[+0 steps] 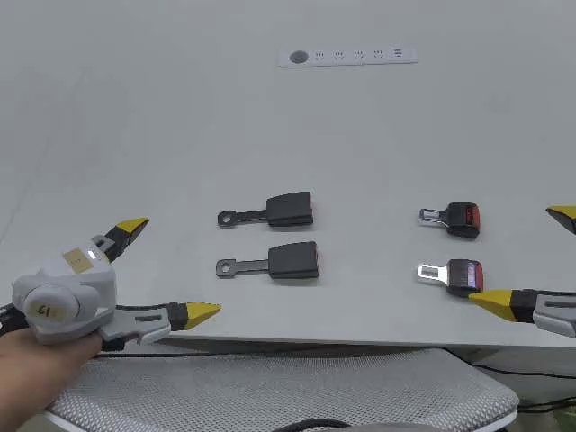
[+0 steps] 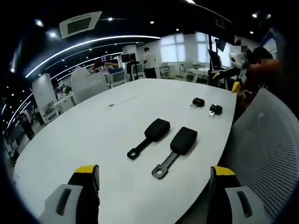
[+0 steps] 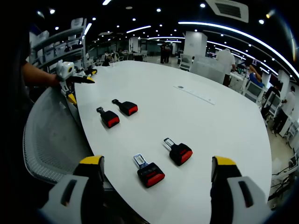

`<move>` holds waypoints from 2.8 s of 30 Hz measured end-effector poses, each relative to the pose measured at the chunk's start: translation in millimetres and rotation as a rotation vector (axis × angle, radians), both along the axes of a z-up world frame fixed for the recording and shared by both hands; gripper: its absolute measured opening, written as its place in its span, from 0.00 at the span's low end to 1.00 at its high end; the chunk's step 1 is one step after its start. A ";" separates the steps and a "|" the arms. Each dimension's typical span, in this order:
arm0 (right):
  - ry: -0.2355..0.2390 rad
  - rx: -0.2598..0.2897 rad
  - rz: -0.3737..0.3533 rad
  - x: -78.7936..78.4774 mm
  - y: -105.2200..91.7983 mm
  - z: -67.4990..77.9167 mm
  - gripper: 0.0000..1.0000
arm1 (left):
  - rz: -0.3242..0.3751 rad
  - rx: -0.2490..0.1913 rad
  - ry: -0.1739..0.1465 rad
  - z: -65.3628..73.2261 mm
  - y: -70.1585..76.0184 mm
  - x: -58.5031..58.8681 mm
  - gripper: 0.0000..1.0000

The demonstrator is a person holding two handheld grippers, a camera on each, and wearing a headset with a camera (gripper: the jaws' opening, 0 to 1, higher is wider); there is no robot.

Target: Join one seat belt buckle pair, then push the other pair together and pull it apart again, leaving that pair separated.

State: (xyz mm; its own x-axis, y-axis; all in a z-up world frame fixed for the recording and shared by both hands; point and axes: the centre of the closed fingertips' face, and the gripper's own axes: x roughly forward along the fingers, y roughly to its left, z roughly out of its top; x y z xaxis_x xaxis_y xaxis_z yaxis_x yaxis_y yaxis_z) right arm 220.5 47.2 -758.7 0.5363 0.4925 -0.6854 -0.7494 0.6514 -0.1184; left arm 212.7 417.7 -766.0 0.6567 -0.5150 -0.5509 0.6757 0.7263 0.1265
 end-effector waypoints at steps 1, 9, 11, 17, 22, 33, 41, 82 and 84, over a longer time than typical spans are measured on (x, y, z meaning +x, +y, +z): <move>0.001 -0.002 0.002 0.7 0.6 0.3 0.93 | -0.001 -0.002 0.000 -0.5 0.0 -0.2 1.00; -0.002 0.012 -0.017 5.7 -0.3 1.0 1.00 | 0.011 -0.006 -0.001 0.1 1.5 0.4 1.00; 0.004 0.014 -0.018 4.0 0.2 -0.6 1.00 | 0.013 -0.008 -0.002 0.4 1.4 0.4 1.00; 0.015 0.026 -0.014 -0.8 4.6 -2.8 1.00 | 0.014 -0.008 -0.004 0.5 1.8 0.9 1.00; 0.008 0.048 -0.021 0.1 6.4 1.2 1.00 | 0.017 -0.009 -0.012 2.2 2.4 2.4 1.00; -0.001 0.048 -0.025 -0.9 4.8 2.9 1.00 | 0.022 -0.007 -0.013 2.2 3.6 2.9 1.00; -0.002 0.038 -0.027 -3.0 3.2 2.4 1.00 | 0.023 -0.007 -0.011 2.1 3.0 2.2 1.00; -0.009 0.043 -0.052 -1.7 4.4 1.6 0.97 | 0.052 -0.025 -0.017 4.2 6.5 4.1 1.00; -0.013 0.044 -0.050 -1.3 4.5 2.1 0.98 | 0.051 -0.024 -0.018 4.4 6.3 3.8 1.00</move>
